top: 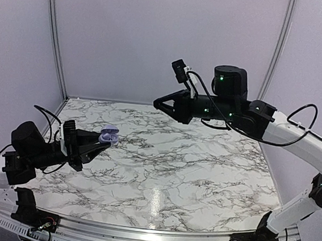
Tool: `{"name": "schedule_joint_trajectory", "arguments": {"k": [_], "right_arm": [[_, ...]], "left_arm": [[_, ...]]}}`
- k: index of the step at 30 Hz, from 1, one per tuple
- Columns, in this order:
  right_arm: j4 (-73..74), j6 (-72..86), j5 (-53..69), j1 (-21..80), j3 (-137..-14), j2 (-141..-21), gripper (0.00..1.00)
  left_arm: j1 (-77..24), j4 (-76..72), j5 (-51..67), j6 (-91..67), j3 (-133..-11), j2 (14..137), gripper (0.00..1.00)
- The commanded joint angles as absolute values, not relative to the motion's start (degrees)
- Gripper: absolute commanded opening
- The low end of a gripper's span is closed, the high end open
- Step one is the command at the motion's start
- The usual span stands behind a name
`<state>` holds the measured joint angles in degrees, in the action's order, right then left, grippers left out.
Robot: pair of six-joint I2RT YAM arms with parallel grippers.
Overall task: Insert the wireless bluetooth earbuds into the charging case
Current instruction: Pick up the right earbud from the center of the board, then insert the right earbud into the right side groove of the charging case.
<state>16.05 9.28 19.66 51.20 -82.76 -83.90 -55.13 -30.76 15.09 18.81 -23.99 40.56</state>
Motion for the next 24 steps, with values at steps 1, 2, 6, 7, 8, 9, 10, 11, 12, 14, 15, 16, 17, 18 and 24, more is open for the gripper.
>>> {"name": "schedule_joint_trajectory", "arguments": {"k": [1, 2, 6, 7, 8, 9, 10, 11, 12, 14, 15, 16, 17, 18, 24], "right_arm": [[-3.2, 16.5, 27.8, 50.8, -78.9, -83.0, 0.09], [-5.4, 18.1, 28.9, 50.9, -78.2, -82.8, 0.09], [-17.9, 25.7, 33.6, 51.5, -74.3, -82.7, 0.09], [-19.9, 26.8, 33.8, 51.9, -73.7, -82.8, 0.09], [-21.0, 27.4, 34.0, 52.3, -73.5, -83.1, 0.09], [-21.6, 27.6, 33.9, 52.7, -73.7, -83.5, 0.09], [-22.1, 28.0, 34.0, 53.1, -73.8, -83.8, 0.09], [-22.9, 28.3, 33.9, 53.6, -73.7, -84.0, 0.09], [-23.7, 28.8, 33.9, 54.0, -73.8, -84.3, 0.09], [-25.3, 29.6, 34.0, 55.0, -74.0, -85.2, 0.09], [-25.8, 30.0, 34.1, 55.4, -74.3, -85.7, 0.09], [-26.3, 30.5, 34.3, 55.7, -74.7, -86.3, 0.09], [-26.9, 30.8, 34.6, 56.1, -75.0, -87.0, 0.09], [-27.2, 31.0, 34.7, 56.7, -75.2, -87.5, 0.09], [-28.5, 32.5, 35.4, 58.5, -77.2, -90.8, 0.09]], "left_arm": [[-55.3, -42.8, 10.9, 18.1, -23.6, 43.4, 0.0], [-55.3, -44.3, 10.5, 18.0, -23.5, 43.9, 0.0], [-55.3, -49.2, 7.8, 18.2, -23.2, 45.5, 0.0], [-55.3, -50.8, 7.1, 18.2, -23.0, 45.8, 0.0], [-55.3, -51.7, 6.4, 18.1, -22.9, 46.0, 0.0], [-55.3, -52.5, 5.8, 18.2, -22.9, 46.2, 0.0], [-55.3, -53.0, 5.3, 18.3, -22.9, 46.4, 0.0], [-55.3, -53.4, 5.1, 18.4, -23.0, 46.6, 0.0], [-55.3, -53.6, 5.0, 18.7, -23.0, 46.9, 0.0], [-55.3, -54.1, 4.7, 19.0, -23.2, 47.4, 0.0], [-55.3, -54.3, 4.7, 19.2, -23.3, 47.7, 0.0], [-55.3, -54.5, 4.5, 19.3, -23.4, 47.8, 0.0], [-55.3, -54.9, 4.3, 19.4, -23.4, 48.0, 0.0], [-55.3, -55.2, 4.2, 19.4, -23.4, 48.1, 0.0], [-55.3, -56.8, 4.2, 19.4, -23.4, 48.5, 0.0]]}}
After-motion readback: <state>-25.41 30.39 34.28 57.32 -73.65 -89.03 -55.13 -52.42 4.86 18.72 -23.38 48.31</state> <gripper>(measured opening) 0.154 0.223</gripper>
